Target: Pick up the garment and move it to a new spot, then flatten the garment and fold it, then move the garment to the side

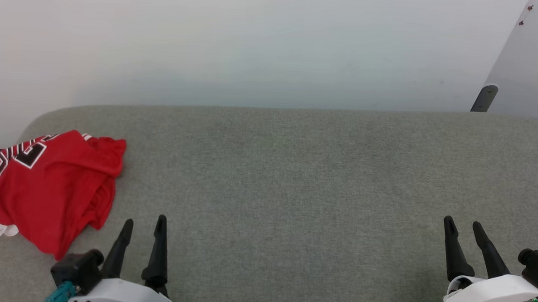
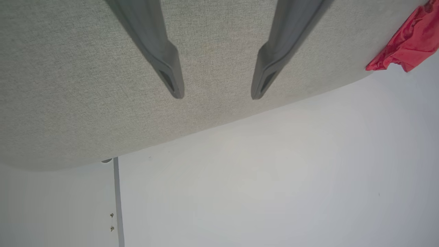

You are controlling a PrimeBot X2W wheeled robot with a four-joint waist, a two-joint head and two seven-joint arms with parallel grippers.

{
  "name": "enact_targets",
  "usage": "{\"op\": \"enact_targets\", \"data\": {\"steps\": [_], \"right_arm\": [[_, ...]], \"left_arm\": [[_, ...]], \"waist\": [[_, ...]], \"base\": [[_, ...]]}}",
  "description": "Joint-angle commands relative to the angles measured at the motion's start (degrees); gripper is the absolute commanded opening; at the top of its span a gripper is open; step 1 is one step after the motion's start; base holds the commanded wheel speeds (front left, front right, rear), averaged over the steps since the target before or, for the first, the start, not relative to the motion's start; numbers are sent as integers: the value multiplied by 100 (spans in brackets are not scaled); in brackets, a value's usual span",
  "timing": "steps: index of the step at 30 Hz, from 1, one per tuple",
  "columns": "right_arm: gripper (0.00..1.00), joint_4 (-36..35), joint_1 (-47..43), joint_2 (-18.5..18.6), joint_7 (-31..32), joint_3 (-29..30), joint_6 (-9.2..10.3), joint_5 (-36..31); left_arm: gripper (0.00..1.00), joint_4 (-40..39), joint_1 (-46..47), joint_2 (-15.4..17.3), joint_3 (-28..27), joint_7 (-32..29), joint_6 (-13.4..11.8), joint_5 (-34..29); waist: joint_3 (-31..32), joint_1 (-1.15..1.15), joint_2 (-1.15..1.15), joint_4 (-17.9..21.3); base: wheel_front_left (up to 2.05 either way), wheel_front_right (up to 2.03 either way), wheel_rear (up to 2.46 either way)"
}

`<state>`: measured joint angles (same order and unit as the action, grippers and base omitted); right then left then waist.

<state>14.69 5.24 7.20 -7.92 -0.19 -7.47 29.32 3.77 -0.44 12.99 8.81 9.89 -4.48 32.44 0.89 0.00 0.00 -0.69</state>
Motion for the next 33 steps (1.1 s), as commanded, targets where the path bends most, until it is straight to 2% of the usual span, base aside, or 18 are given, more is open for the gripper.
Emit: {"op": "enact_targets", "data": {"steps": [1, 33], "right_arm": [[100, -57, 30, 43, -56, 3, -3, -187], [100, -257, -93, 105, -281, 33, -4, -1534]], "left_arm": [[100, -90, -30, 52, 4, 64, 27, -194], [100, -326, -210, 147, 52, 437, 110, -1719]], "waist": [[8, 0, 0, 3], [29, 0, 0, -32]], "base": [[0, 0, 0], [0, 0, 0]]}}
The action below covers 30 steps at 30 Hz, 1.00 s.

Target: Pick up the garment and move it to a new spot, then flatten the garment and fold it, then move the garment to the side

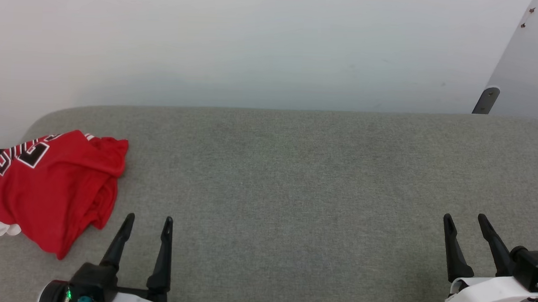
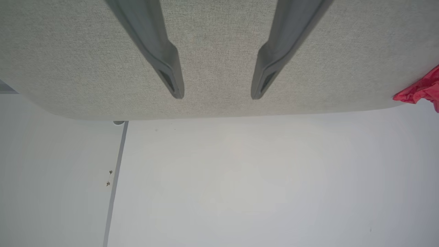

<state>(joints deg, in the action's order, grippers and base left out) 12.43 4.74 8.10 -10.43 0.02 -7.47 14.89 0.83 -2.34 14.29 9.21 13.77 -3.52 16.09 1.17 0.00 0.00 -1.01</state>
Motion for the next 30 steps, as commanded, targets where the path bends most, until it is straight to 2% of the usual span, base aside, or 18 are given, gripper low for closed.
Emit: {"op": "enact_targets", "data": {"steps": [1, 11, 21, 25, 30], "right_arm": [[100, -35, -44, 24, -39, 9, -4, -126], [100, -52, -64, 77, -123, -4, -4, -483], [100, -77, -72, 66, -69, 1, -4, -494], [100, -85, -59, 112, -35, -81, -4, -464], [100, -75, -105, 150, 17, -181, -4, -422]], "left_arm": [[100, -39, -27, 18, 10, 55, 15, -128], [100, -95, -70, 30, 5, 149, 42, -488], [100, -8, -39, -48, -107, 138, 139, -380], [100, 71, -16, -69, -212, 138, 68, -290], [100, 135, -6, -76, -339, 95, 0, -142]], "waist": [[2, 0, 0, -2], [24, 0, 0, -29], [29, 0, 0, -99], [71, 0, 0, -293], [167, 0, 0, -758]], "base": [[0, 0, 0], [0, 0, 0], [0, 0, 0], [0, 0, 0], [0, 0, 0]]}}
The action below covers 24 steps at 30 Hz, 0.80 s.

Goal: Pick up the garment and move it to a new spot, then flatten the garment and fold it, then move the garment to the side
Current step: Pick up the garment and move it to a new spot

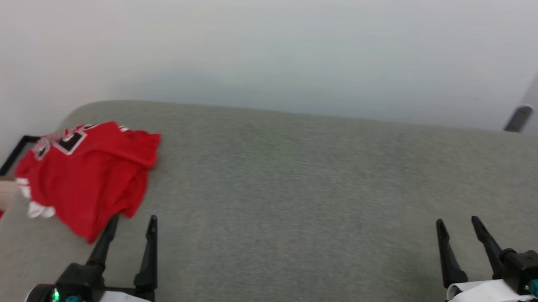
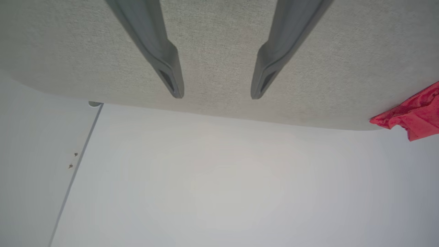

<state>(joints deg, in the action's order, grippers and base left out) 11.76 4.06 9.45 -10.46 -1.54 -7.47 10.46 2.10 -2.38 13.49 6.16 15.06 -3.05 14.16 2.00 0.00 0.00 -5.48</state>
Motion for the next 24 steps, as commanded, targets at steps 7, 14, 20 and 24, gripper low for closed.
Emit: {"op": "enact_targets", "data": {"steps": [7, 14, 20, 24], "right_arm": [[100, 54, 53, 13, 76, -358, -3, 94], [100, 177, 157, -50, 69, -757, -3, 173], [100, 261, 326, -66, 74, -1028, -3, 255], [100, 323, 397, -15, 42, -1075, -3, 300]], "left_arm": [[100, -21, -70, 28, -233, -230, -197, 214], [100, -130, -136, 89, -374, -434, -359, 295], [100, -284, -226, 115, -509, -523, -471, 410], [100, -358, -197, 82, -523, -572, -470, 503]], "waist": [[268, 0, 0, -1070], [435, 0, 0, -1700], [429, 0, 0, -1958], [367, 0, 0, -2012]], "base": [[0, 0, 0], [0, 0, 0], [0, 0, 0], [0, 0, 0]]}}
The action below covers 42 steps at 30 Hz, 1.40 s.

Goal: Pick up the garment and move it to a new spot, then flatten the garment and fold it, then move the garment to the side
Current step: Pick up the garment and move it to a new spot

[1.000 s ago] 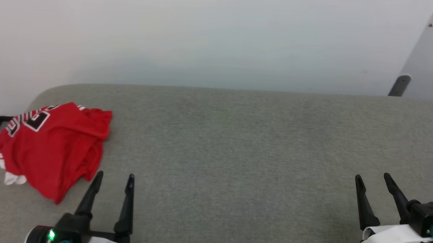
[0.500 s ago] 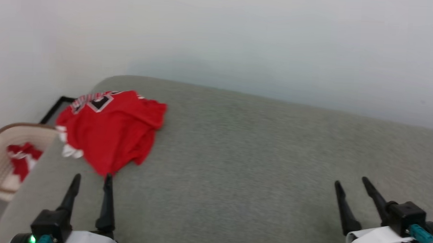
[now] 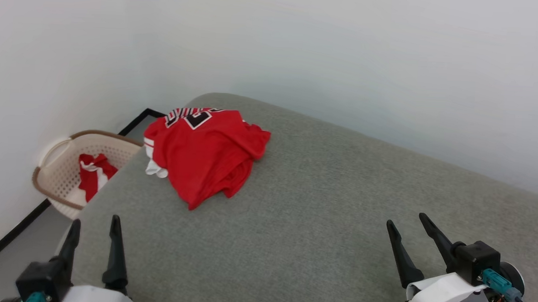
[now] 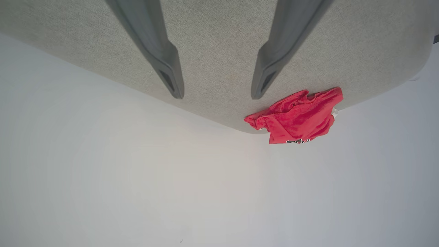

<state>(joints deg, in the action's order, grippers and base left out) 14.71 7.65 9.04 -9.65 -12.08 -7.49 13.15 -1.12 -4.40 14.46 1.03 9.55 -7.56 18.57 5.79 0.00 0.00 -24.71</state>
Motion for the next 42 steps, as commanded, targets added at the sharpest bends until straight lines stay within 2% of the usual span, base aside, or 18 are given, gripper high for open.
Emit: {"op": "enact_targets", "data": {"steps": [1, 5, 8, 13, 16, 22, 31, 37, 42], "right_arm": [[100, 40, 41, 42, -39, -18, 0, 50], [100, 66, -20, 94, -47, 55, 0, 73], [100, -31, 49, 152, 26, 70, 0, 23], [100, -362, 306, 369, 213, 93, 0, -55], [100, -588, 528, 552, 308, 122, 0, -67], [100, -985, 854, 831, 443, 185, 1, -59], [100, -1475, 1139, 1013, 549, 269, 1, -53], [100, -1696, 1235, 1076, 631, 331, 1, -36], [100, -1844, 1287, 1126, 706, 352, 1, -15]], "left_arm": [[100, -49, 57, -18, -3, -57, 16, 103], [100, -63, 284, 39, 54, -263, 182, 259], [100, -58, 595, 187, 63, -498, 357, 392], [100, -40, 1440, 409, 32, -955, 662, 720], [100, 143, 2047, 653, 16, -1347, 888, 921], [100, 781, 3254, 1008, -102, -2093, 1100, 1361], [100, 2202, 4498, 1507, -7, -3226, 1147, 1541], [100, 3355, 5087, 1580, 92, -3983, 1097, 1710], [100, 4215, 5482, 1554, 158, -4196, 1109, 1761]], "waist": [[-24, 0, 0, -98], [-69, 0, 0, -118], [-292, 0, 0, 19], [-994, 0, 0, 371], [-1476, 0, 0, 605], [-2350, 0, 0, 1031], [-3295, 0, 0, 1526], [-3626, 0, 0, 1699], [-3793, 0, 0, 1777]], "base": [[0, 0, 0], [0, 0, 0], [0, 0, 0], [0, 0, 0], [0, 0, 0], [0, 0, 0], [0, 0, 0], [0, 0, 0], [0, 0, 0]]}}
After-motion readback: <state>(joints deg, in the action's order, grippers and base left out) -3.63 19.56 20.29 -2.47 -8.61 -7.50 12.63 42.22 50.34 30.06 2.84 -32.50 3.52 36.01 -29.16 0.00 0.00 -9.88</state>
